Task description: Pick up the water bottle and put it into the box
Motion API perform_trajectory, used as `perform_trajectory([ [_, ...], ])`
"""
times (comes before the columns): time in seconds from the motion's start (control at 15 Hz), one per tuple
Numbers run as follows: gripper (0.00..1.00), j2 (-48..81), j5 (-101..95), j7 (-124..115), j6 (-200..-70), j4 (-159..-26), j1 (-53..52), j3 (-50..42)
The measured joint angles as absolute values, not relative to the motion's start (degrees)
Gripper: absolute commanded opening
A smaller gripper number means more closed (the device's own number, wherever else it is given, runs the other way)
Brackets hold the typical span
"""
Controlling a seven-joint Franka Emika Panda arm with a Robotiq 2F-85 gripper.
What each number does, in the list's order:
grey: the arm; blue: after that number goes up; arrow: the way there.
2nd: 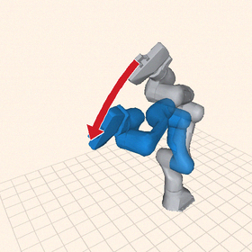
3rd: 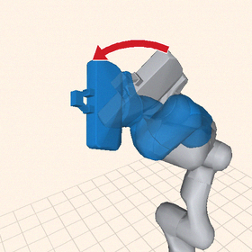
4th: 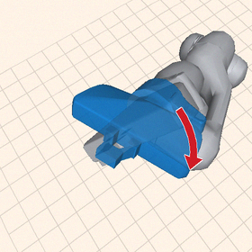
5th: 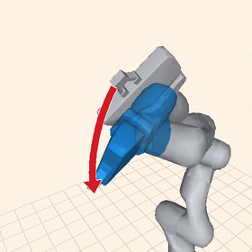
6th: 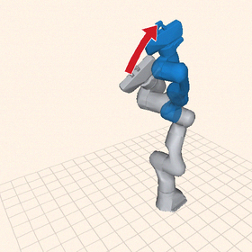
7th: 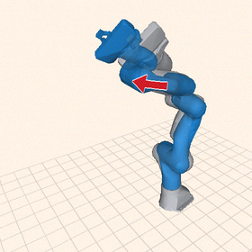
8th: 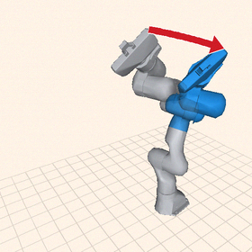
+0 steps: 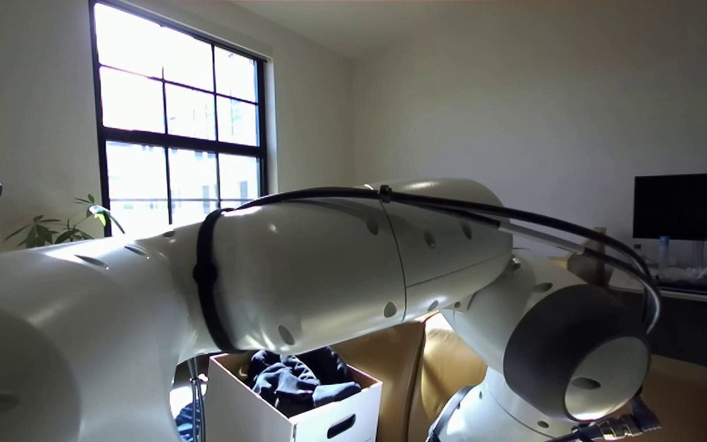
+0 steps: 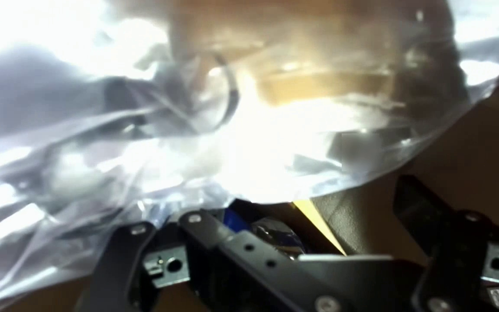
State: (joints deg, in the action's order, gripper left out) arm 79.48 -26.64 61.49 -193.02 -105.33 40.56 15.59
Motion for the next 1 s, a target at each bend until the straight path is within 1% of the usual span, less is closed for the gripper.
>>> perform_trajectory([
  [0.27,1.00,78.6,-27.5,61.5,-193.0,-106.8,42.5,16.4],
  [0.53,1.00,79.2,-27.6,61.1,-194.4,-104.8,40.0,15.7],
  [0.67,1.00,79.6,-27.5,60.9,-196.2,-101.6,34.4,13.7],
  [0.8,1.00,80.6,-26.5,60.4,-196.3,-97.1,25.8,10.2],
  [1.0,1.00,83.6,-25.6,57.2,-195.4,-91.6,13.3,2.8],
])
